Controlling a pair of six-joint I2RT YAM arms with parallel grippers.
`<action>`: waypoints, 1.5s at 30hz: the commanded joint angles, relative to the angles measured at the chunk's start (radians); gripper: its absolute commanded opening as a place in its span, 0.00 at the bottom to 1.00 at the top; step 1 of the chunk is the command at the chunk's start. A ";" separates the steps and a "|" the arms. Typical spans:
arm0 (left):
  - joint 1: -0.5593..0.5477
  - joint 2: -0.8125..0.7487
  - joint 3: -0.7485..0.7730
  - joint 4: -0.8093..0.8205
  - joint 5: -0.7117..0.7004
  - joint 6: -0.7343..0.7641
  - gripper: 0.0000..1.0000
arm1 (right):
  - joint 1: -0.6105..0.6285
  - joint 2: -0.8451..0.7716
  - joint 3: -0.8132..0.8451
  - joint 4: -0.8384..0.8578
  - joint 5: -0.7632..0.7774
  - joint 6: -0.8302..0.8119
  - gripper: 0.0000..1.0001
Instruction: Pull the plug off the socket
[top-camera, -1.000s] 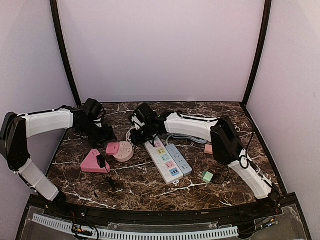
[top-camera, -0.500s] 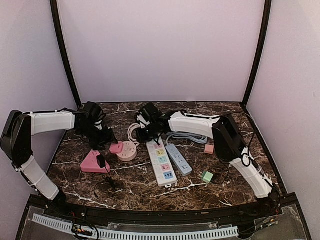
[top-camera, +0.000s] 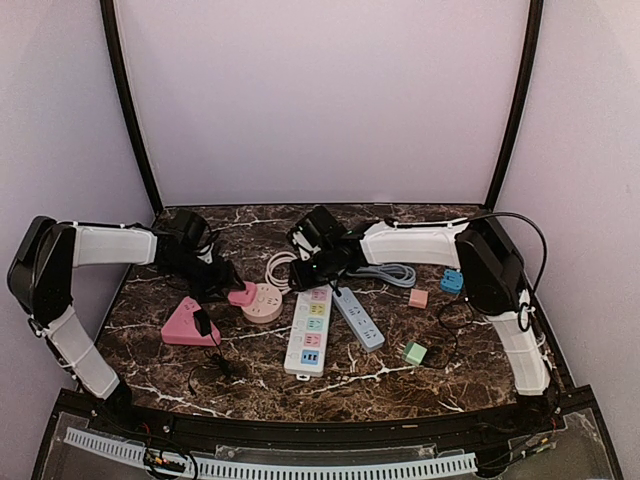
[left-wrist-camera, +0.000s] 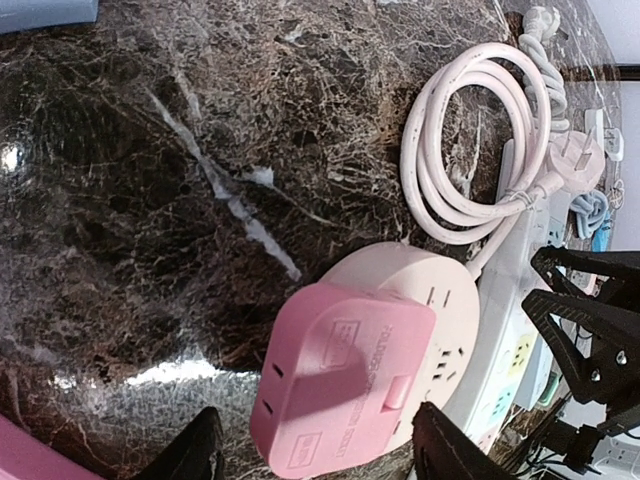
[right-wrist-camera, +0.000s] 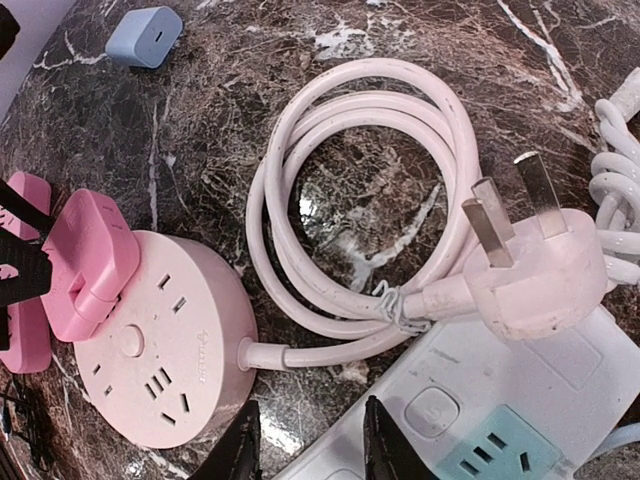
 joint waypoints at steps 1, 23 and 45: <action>0.009 0.044 0.033 0.022 0.035 0.031 0.58 | 0.014 -0.043 -0.016 0.025 -0.001 0.012 0.32; 0.005 -0.017 -0.058 0.185 0.197 -0.092 0.30 | 0.081 0.111 0.156 -0.011 -0.162 0.110 0.21; -0.080 0.078 0.030 0.130 0.168 -0.062 0.29 | 0.071 0.091 0.108 -0.027 -0.060 0.099 0.12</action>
